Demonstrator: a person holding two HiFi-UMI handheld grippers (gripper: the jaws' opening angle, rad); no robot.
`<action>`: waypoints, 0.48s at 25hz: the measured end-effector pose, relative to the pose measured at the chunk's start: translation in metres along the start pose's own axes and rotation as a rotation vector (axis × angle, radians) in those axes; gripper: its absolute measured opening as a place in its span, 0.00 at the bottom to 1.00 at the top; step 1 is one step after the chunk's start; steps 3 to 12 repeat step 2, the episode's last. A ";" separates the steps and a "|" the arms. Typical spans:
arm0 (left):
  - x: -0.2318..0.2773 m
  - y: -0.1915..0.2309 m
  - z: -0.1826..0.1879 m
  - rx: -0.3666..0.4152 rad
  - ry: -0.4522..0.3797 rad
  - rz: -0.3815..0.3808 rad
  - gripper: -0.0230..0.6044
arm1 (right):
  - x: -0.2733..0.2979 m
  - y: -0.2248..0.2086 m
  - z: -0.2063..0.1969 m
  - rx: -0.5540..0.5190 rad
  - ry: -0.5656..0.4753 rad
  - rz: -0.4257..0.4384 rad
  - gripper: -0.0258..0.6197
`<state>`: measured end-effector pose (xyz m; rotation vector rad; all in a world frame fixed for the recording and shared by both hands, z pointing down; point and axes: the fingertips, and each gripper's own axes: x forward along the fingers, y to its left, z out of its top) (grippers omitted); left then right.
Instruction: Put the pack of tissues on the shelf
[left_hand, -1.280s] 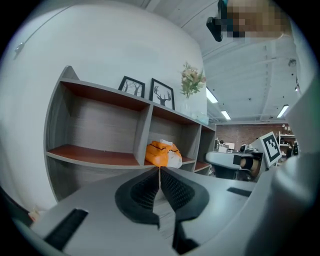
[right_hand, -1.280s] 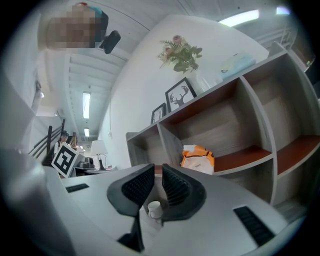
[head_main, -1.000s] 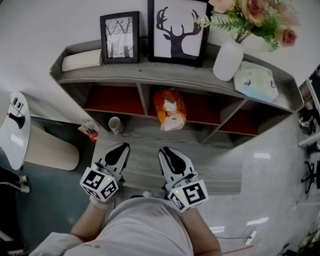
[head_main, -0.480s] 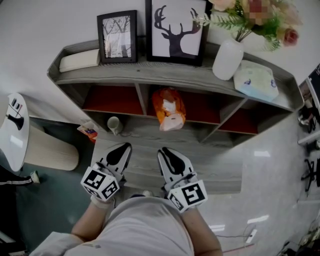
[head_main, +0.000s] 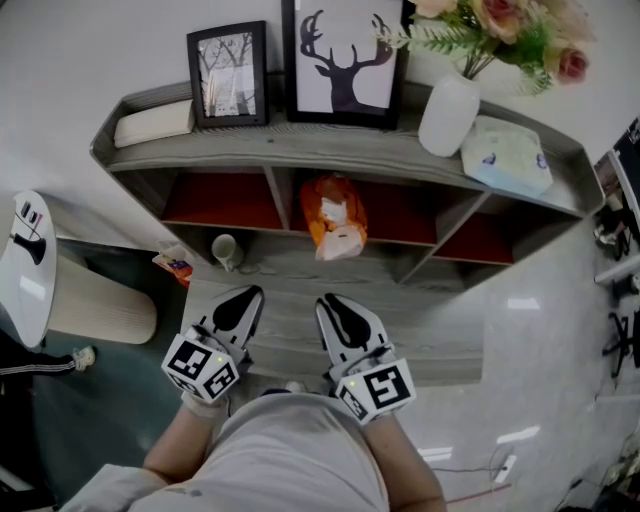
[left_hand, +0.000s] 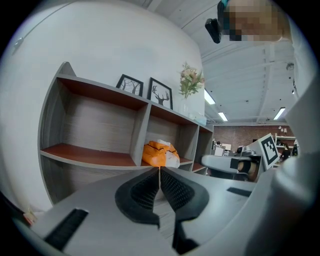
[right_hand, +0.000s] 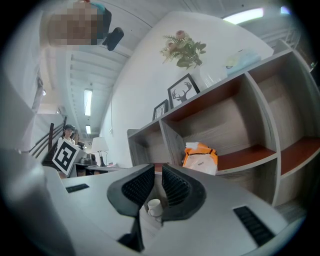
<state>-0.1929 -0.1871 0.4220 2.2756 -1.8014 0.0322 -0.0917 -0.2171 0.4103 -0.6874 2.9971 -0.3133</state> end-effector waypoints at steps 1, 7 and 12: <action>0.000 0.000 0.000 0.001 0.000 0.000 0.07 | 0.000 0.000 0.000 -0.001 0.000 -0.001 0.13; 0.000 0.000 0.001 0.002 0.000 -0.001 0.07 | 0.000 -0.001 0.000 -0.001 0.000 -0.003 0.13; 0.000 0.000 0.001 0.002 0.000 -0.001 0.07 | 0.000 -0.001 0.000 -0.001 0.000 -0.003 0.13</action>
